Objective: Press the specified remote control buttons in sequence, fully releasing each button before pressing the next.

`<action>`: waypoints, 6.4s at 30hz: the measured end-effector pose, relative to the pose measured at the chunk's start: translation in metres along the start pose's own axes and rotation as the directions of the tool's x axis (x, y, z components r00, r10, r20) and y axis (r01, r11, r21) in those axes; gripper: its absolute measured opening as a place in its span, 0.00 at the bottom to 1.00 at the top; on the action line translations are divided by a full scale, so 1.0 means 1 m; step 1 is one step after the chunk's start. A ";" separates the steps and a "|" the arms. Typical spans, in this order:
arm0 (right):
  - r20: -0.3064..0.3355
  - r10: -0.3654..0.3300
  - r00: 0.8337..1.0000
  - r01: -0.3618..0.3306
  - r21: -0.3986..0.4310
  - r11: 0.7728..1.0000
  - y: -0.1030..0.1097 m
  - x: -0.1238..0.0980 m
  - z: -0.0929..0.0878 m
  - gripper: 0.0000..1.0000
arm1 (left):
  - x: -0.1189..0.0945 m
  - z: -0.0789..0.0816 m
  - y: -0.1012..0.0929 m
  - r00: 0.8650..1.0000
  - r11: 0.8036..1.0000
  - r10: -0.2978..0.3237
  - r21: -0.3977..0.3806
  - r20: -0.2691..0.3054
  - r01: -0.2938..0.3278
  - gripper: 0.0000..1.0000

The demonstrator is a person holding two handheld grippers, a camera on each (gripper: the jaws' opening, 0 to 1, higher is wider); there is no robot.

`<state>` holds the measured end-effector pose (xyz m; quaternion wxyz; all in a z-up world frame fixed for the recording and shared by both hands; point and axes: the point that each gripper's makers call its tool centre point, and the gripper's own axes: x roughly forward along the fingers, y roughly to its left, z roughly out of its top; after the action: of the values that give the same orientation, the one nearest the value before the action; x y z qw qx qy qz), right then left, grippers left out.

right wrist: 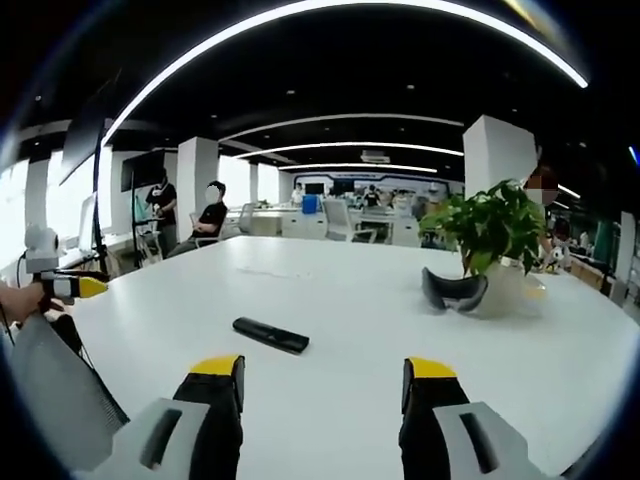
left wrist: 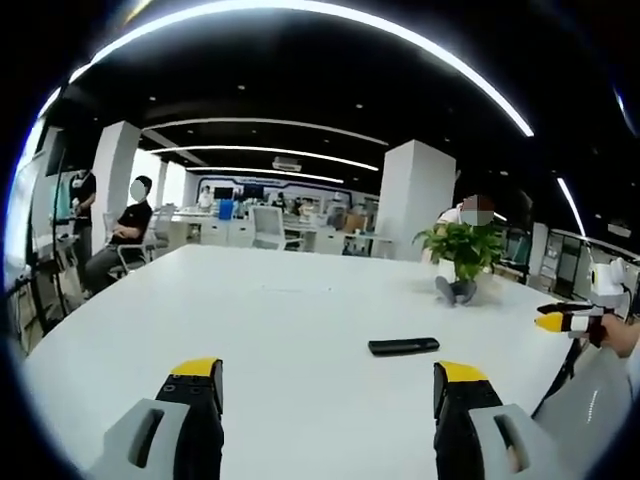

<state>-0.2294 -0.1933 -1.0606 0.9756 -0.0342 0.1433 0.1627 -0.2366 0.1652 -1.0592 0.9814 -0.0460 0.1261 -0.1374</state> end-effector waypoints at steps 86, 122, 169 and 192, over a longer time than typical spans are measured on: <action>-0.091 -0.072 0.993 0.074 0.019 0.997 -0.019 0.000 -0.019 0.60 | 0.208 -0.077 -0.126 0.435 0.488 -0.364 0.229 -0.823 0.842 0.78; -0.119 -0.034 0.992 0.035 0.006 0.999 -0.011 0.000 -0.025 0.46 | 0.218 -0.105 -0.121 0.371 0.259 -0.192 0.318 -0.909 0.912 0.23; -0.143 -0.013 0.990 0.009 -0.022 1.000 -0.006 0.001 -0.028 0.43 | 0.162 -0.119 -0.126 0.382 0.381 -0.227 0.279 -0.896 0.881 0.23; -0.163 -0.001 0.987 -0.005 -0.035 0.999 -0.003 0.003 -0.031 0.42 | 0.144 -0.124 -0.133 0.374 0.355 -0.205 0.287 -0.905 0.890 0.23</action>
<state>-0.2342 -0.1991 -1.0910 0.9598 -0.0644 0.2196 0.1628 -0.1694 -0.0095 -1.1962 0.6168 0.3866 0.4154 -0.5455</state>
